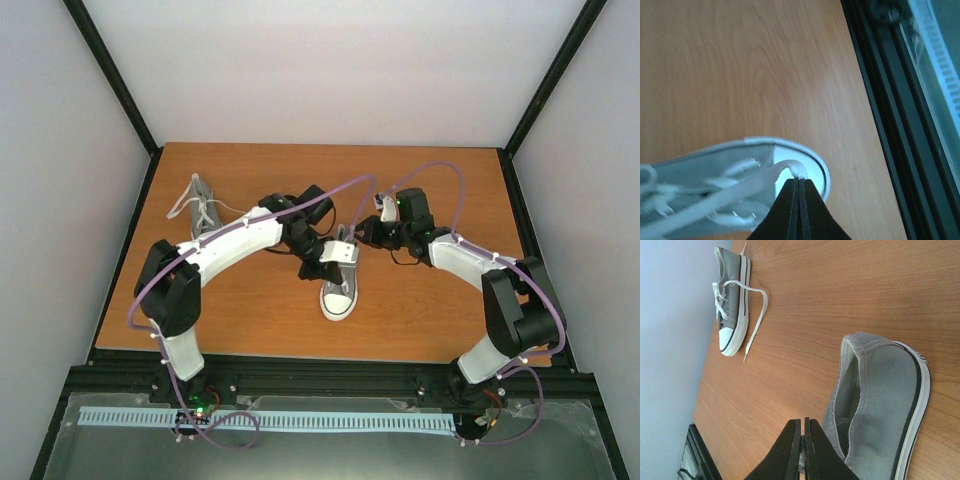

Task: Tie the shoes
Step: Wrap the shoelace around the shoelace.

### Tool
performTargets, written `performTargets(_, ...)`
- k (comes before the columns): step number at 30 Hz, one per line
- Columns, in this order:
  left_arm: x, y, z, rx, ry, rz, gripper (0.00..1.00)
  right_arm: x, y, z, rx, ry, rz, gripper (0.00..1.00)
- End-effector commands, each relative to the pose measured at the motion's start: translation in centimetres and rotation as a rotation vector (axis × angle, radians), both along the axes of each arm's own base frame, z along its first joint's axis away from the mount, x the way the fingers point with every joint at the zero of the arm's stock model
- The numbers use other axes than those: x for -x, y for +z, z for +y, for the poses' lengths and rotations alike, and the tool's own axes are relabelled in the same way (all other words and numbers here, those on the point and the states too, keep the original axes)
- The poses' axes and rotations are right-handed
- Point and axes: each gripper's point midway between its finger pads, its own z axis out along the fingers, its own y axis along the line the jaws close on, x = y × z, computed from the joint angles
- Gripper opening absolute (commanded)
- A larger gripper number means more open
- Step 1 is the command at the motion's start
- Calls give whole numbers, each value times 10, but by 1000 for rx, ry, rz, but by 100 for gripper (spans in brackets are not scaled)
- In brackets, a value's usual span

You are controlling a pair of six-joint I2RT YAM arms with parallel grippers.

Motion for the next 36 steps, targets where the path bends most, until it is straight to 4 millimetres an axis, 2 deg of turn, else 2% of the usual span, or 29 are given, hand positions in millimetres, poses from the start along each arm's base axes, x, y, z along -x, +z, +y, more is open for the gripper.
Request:
performTargets(1, -12, 42, -51, 171, 81, 54, 1, -1, 4, 2, 10, 16, -26, 3)
performTargets(4, 3, 43, -68, 179, 45, 82, 1, -1, 4, 2, 14, 19, -31, 3)
performTargets(8, 14, 26, -83, 154, 25, 90, 1, -2, 1, 2, 14, 25, -31, 3)
performTargets(12, 15, 10, -95, 140, 36, 94, 1, -3, -1, 2, 19, 29, -31, 3)
performTargets(16, 16, 4, -105, 137, 43, 102, 1, -4, -3, 1, 21, 31, -27, 3)
performTargets(20, 18, -5, -106, 122, 38, 109, 1, -4, -2, 1, 20, 34, -31, 3)
performTargets(22, 17, -12, -103, 104, 38, 98, 8, -4, -2, 1, 21, 35, -34, 3)
performTargets(24, 14, -15, -101, 91, 42, 76, 22, -4, -3, 0, 26, 37, -35, 3)
performTargets(26, 11, -14, -99, 77, 43, 49, 32, -4, -3, 0, 27, 38, -35, 3)
performTargets(31, 7, 7, -98, 62, 42, 22, 42, -4, -3, 1, 24, 43, -34, 3)
performTargets(36, 13, 39, -87, 60, 6, 7, 45, -3, -3, 1, 23, 49, -32, 3)
